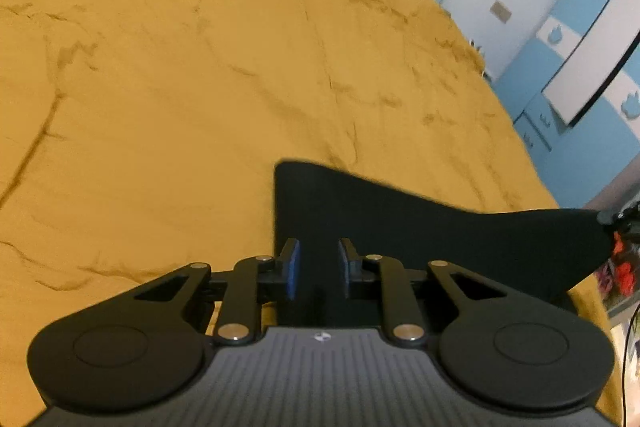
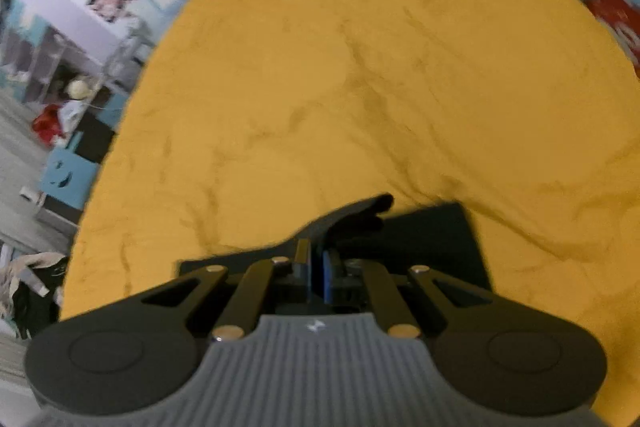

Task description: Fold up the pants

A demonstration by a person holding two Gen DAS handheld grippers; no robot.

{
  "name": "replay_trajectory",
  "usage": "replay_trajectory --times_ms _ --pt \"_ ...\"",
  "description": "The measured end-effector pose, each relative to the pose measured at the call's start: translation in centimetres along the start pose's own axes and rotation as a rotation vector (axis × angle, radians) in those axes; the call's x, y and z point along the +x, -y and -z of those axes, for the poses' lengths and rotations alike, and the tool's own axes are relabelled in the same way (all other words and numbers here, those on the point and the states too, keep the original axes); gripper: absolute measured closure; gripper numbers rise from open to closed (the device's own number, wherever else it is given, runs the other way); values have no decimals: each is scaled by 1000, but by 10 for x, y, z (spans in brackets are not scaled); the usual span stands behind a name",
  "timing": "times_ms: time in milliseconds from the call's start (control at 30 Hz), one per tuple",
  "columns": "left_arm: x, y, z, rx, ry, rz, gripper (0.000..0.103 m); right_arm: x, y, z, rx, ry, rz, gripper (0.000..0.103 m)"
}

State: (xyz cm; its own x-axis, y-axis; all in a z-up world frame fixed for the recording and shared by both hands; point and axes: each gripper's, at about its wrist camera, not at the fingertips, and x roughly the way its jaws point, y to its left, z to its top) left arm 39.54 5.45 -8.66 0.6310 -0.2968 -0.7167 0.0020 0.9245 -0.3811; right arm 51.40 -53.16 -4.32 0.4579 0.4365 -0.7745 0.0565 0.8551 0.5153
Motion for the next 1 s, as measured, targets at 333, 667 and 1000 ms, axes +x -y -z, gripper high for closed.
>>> replay_trajectory --times_ms 333,667,1000 --pt "31 4 8 31 -71 -44 81 63 61 24 27 -33 95 103" --pt "35 3 1 30 -59 -53 81 23 4 26 -267 117 103 103" --pt "30 1 -4 34 -42 -68 81 66 46 36 -188 94 228 99"
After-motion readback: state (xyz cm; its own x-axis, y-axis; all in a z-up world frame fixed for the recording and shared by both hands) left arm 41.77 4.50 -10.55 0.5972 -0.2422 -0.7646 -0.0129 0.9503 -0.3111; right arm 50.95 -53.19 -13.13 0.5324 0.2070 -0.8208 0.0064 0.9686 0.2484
